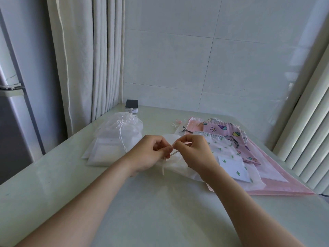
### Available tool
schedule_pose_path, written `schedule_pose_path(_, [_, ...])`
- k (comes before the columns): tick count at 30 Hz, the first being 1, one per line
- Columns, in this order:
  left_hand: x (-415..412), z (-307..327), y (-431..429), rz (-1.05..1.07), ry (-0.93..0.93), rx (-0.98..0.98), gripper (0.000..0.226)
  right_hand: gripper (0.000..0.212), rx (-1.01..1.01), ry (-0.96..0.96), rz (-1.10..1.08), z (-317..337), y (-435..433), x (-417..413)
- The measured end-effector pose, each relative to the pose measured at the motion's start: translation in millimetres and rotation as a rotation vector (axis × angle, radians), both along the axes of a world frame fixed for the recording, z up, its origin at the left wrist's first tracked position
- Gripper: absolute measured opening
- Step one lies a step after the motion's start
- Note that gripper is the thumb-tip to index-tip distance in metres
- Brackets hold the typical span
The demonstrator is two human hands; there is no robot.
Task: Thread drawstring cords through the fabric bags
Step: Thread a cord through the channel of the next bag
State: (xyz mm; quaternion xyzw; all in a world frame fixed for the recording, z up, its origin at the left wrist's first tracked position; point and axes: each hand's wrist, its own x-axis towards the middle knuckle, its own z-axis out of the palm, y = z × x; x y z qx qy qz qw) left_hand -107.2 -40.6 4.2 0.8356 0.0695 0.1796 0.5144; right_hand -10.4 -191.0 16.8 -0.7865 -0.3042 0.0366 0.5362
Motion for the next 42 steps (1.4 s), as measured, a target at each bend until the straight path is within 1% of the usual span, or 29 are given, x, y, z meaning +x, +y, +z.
schedule_pose_path(4, [-1.0, 0.7, 0.0, 0.021, 0.017, 0.020, 0.012, 0.012, -0.032, -0.034, 0.026, 0.9, -2.4, 0.9])
schedule_pose_path(5, [-1.0, 0.9, 0.6, 0.029, 0.027, 0.029, 0.013, 0.014, -0.023, -0.017, 0.041, 2.2, -3.7, 1.4])
schedule_pose_path(7, [-2.0, 1.4, 2.5, 0.033, 0.044, 0.062, 0.014, 0.022, 0.070, 0.099, 0.091, 6.6, -6.8, 4.0])
schedule_pose_path(9, [-3.2, 1.7, 3.5, 0.009, 0.057, 0.125, 0.015, 0.021, 0.204, 0.209, 0.159, 11.7, -10.2, 4.2])
schedule_pose_path(10, [-3.9, 2.0, 3.2, -0.009, 0.067, 0.169, 0.015, 0.019, 0.263, 0.230, 0.182, 13.0, -10.9, 3.6])
schedule_pose_path(13, [-5.0, 3.0, -0.8, -0.036, 0.094, 0.271, 0.015, 0.015, 0.379, 0.230, 0.195, 12.5, -9.0, 1.0])
schedule_pose_path(16, [-7.0, 6.6, -2.3, -0.044, 0.120, 0.317, 0.012, 0.014, 0.405, 0.169, 0.158, 9.7, -5.0, -0.8])
schedule_pose_path(19, [-9.4, 8.5, -3.5, -0.054, 0.126, 0.327, 0.014, 0.014, 0.421, 0.149, 0.124, 7.3, -0.9, -1.2])
schedule_pose_path(22, [-8.0, 7.4, -3.4, -0.052, 0.112, 0.299, 0.016, 0.015, 0.442, 0.150, 0.146, 6.1, -1.1, -0.2])
schedule_pose_path(23, [-7.0, 6.9, -2.8, -0.052, 0.117, 0.288, 0.018, 0.018, 0.435, 0.131, 0.154, 6.1, -2.2, 0.6])
schedule_pose_path(25, [-6.1, 6.6, -1.4, -0.052, 0.120, 0.247, 0.022, 0.030, 0.396, 0.050, 0.152, 5.4, -5.2, 2.2])
schedule_pose_path(27, [-6.0, 6.8, -0.5, -0.039, 0.103, 0.155, 0.023, 0.040, 0.329, -0.099, 0.131, 5.0, -7.9, 3.6])
schedule_pose_path(28, [-6.3, 6.7, -0.1, -0.028, 0.096, 0.095, 0.021, 0.041, 0.282, -0.176, 0.130, 4.7, -8.8, 3.9])
schedule_pose_path(30, [-5.9, 6.0, 1.1, -0.014, 0.089, -0.008, 0.022, 0.034, 0.182, -0.277, 0.159, 3.9, -9.0, 2.7])
schedule_pose_path(32, [-4.2, 3.8, 3.4, -0.016, 0.069, -0.068, 0.025, 0.027, 0.057, -0.440, 0.200, 0.8, -8.8, 1.3])
schedule_pose_path(34, [-3.3, 2.3, 5.4, -0.021, 0.048, -0.126, 0.026, 0.031, -0.040, -0.632, 0.229, -3.5, -7.5, 0.4])
schedule_pose_path(36, [-2.7, 2.3, 6.3, -0.024, 0.048, -0.156, 0.025, 0.037, -0.068, -0.682, 0.194, -4.8, -5.3, 1.9])
schedule_pose_path(37, [-2.9, 2.8, 5.8, -0.027, 0.053, -0.164, 0.025, 0.036, -0.070, -0.690, 0.168, -4.5, -4.8, 2.9])
schedule_pose_path(40, [-2.9, 4.1, 3.4, -0.028, 0.071, -0.180, 0.024, 0.018, -0.109, -0.756, 0.156, -5.7, -2.3, 5.3])
schedule_pose_path(42, [-2.2, 3.6, 1.8, -0.014, 0.068, -0.174, 0.023, 0.010, -0.143, -0.781, 0.165, -7.2, -0.2, 6.0])
